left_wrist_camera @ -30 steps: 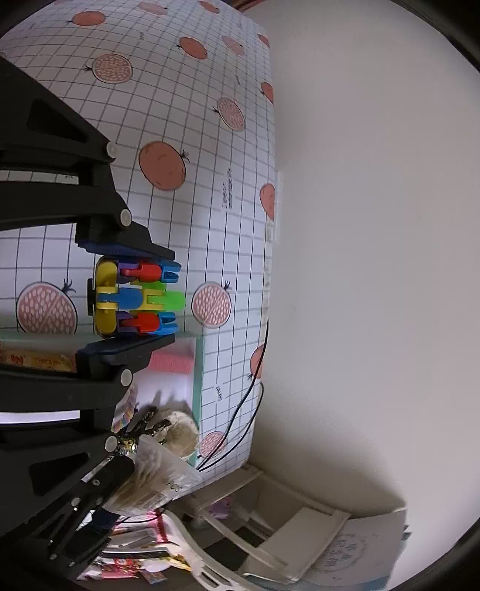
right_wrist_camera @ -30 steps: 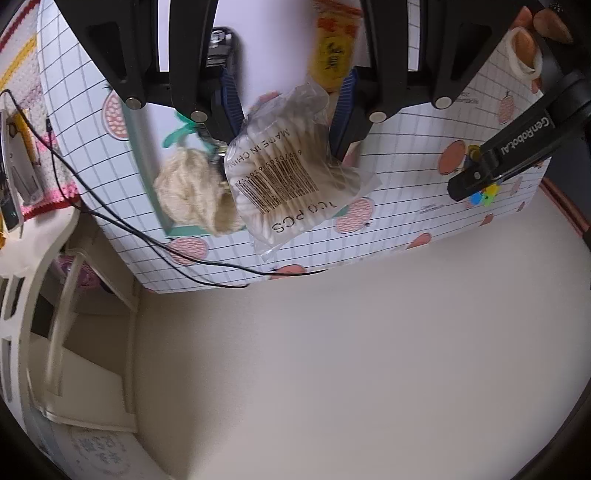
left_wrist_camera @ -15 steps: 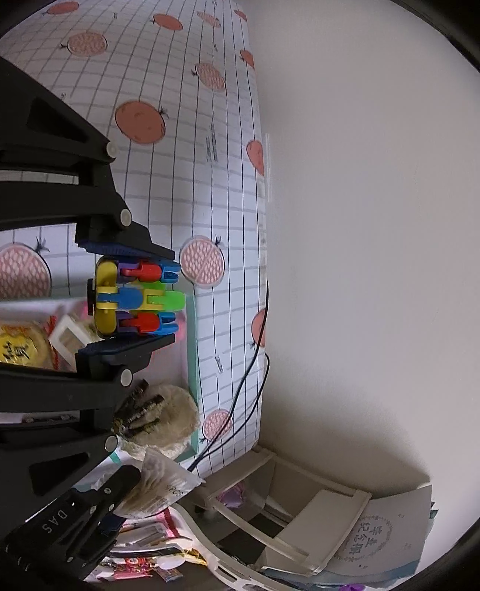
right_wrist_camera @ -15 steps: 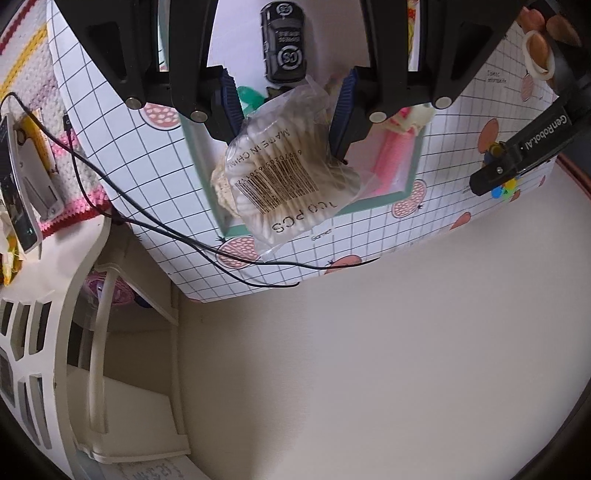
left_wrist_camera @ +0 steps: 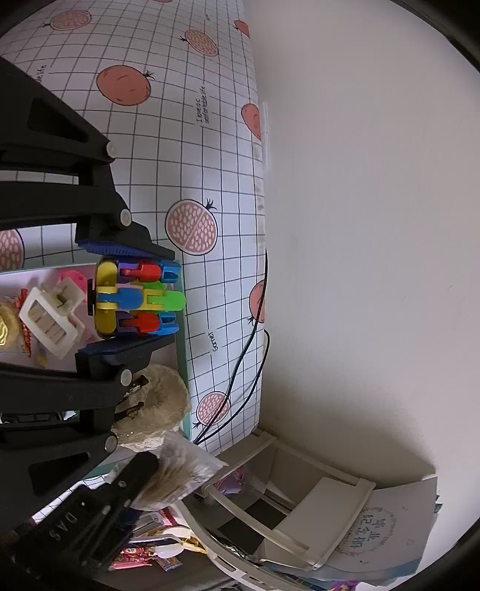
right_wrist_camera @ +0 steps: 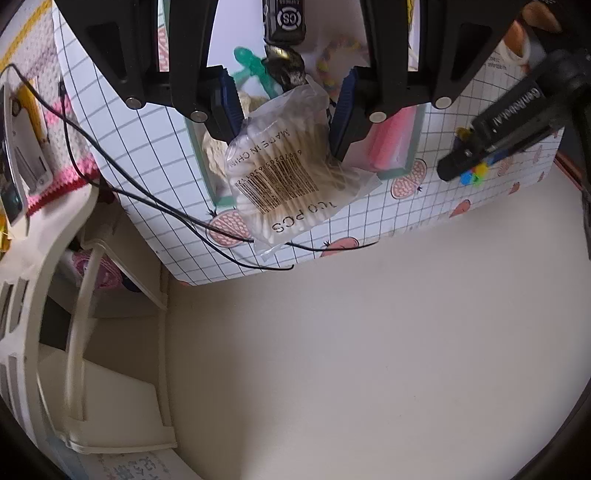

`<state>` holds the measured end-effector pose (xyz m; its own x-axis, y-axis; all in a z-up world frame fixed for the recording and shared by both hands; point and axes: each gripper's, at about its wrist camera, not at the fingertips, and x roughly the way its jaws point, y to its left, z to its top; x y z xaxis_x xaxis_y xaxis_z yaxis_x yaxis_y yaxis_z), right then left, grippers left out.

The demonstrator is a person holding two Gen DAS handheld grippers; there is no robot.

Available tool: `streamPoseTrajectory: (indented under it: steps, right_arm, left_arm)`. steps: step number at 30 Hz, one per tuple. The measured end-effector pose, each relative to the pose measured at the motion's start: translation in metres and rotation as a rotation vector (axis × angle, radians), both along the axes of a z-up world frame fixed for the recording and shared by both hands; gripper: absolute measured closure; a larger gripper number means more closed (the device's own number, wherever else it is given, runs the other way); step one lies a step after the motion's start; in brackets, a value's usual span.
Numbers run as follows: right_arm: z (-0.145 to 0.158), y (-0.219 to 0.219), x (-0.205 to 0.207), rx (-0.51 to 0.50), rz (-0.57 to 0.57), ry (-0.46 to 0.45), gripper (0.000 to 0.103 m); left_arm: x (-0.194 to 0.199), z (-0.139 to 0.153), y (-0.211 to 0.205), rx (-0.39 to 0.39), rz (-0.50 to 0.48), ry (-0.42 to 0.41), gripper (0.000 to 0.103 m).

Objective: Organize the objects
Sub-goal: 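Carry the block toy with left tool while right tool carries the swab bag into the tray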

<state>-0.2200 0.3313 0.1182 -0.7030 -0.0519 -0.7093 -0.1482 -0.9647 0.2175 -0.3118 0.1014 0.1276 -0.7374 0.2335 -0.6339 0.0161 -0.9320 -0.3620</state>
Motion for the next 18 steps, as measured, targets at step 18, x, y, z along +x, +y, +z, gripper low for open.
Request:
streamPoseTrajectory:
  steps: [18]
  right_arm:
    - [-0.016, -0.003, -0.043, 0.053, 0.106, -0.063, 0.057]
  left_arm:
    - [-0.038, -0.014, 0.028, -0.011, -0.084, -0.071, 0.065]
